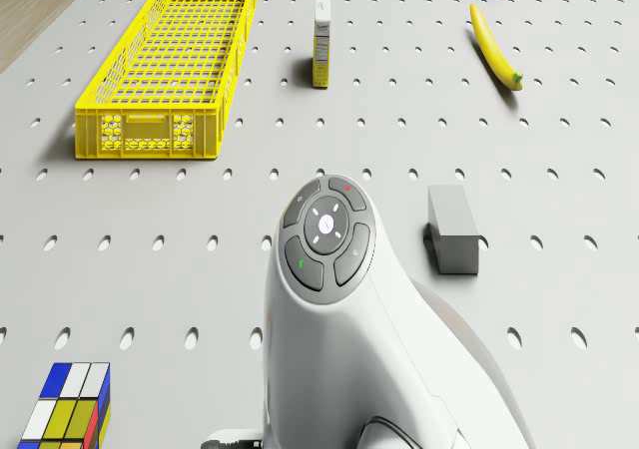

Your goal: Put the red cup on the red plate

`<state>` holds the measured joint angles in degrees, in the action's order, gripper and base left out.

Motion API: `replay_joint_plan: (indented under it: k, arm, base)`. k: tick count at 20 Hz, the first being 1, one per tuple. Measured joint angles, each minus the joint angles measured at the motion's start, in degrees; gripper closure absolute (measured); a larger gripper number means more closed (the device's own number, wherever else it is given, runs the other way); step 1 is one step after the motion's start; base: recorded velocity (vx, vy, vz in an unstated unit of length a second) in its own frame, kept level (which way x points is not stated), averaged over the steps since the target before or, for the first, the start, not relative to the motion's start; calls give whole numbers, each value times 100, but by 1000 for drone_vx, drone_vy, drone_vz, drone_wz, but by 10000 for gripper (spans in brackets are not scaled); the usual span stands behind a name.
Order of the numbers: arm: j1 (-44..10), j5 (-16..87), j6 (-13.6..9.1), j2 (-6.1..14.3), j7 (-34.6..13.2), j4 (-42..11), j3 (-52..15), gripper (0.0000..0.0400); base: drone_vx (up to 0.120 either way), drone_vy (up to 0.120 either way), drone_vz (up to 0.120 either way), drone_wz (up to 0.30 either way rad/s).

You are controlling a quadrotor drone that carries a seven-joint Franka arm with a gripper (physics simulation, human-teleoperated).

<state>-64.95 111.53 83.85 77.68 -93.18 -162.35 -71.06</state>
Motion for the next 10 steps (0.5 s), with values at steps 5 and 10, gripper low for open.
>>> replay_joint_plan:
  k: [5, 10]
  arm:
    - [-25, -153, -1, 51, -36, -26, -143, 298]
    - [-60, -482, -73, 90, -94, -82, -474, 299]
  base:
    - [0, 0, 24, 0]
    - [0, -88, 120, 0]
